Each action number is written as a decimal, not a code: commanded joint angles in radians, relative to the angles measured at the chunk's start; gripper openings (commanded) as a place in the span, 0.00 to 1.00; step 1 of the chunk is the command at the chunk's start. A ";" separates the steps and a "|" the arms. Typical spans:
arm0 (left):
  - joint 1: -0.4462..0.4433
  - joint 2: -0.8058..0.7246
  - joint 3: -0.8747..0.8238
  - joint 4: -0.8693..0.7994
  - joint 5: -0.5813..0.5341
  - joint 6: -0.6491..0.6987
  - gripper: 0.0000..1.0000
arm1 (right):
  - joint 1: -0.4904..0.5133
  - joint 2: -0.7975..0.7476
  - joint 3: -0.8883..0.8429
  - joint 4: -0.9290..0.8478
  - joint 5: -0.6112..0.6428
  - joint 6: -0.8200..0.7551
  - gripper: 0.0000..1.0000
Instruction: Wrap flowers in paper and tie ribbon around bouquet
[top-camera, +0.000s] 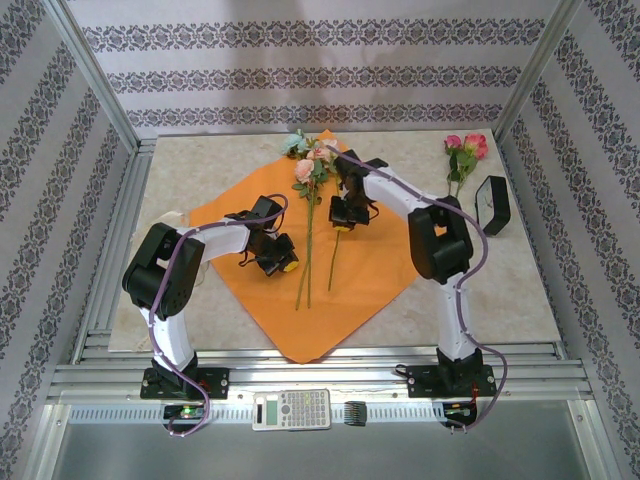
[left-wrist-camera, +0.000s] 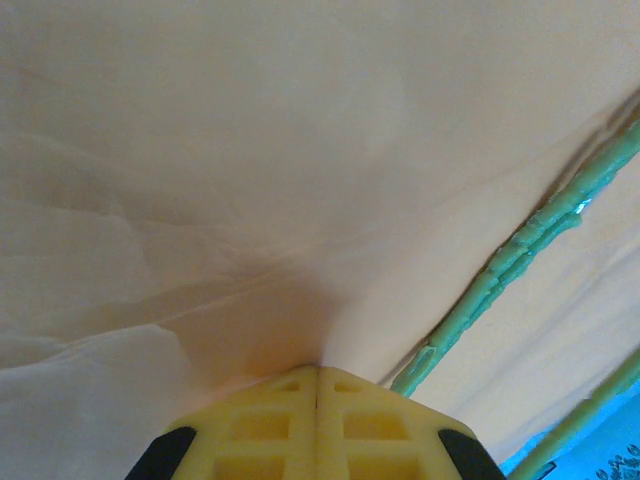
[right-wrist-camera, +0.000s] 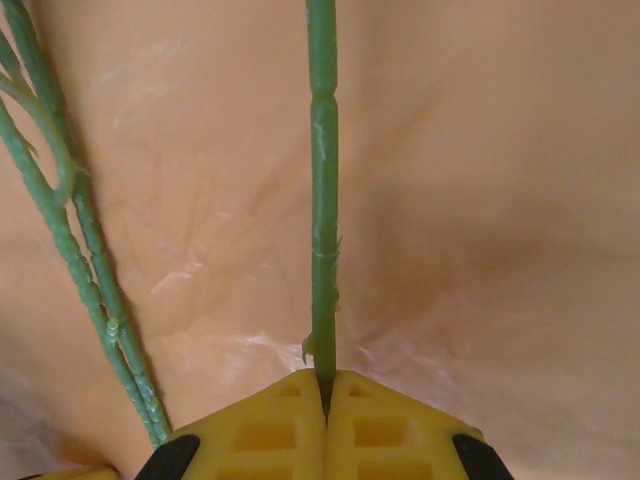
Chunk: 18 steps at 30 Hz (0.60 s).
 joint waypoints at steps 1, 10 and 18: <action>-0.016 -0.011 -0.015 0.007 -0.006 0.003 0.00 | 0.034 0.032 0.070 -0.056 -0.032 -0.051 0.00; -0.017 -0.007 -0.009 0.005 -0.001 0.003 0.00 | 0.057 0.075 0.181 -0.152 0.035 -0.104 0.34; -0.017 -0.016 -0.017 0.005 0.000 0.002 0.00 | -0.089 -0.154 0.164 -0.173 0.161 -0.175 0.53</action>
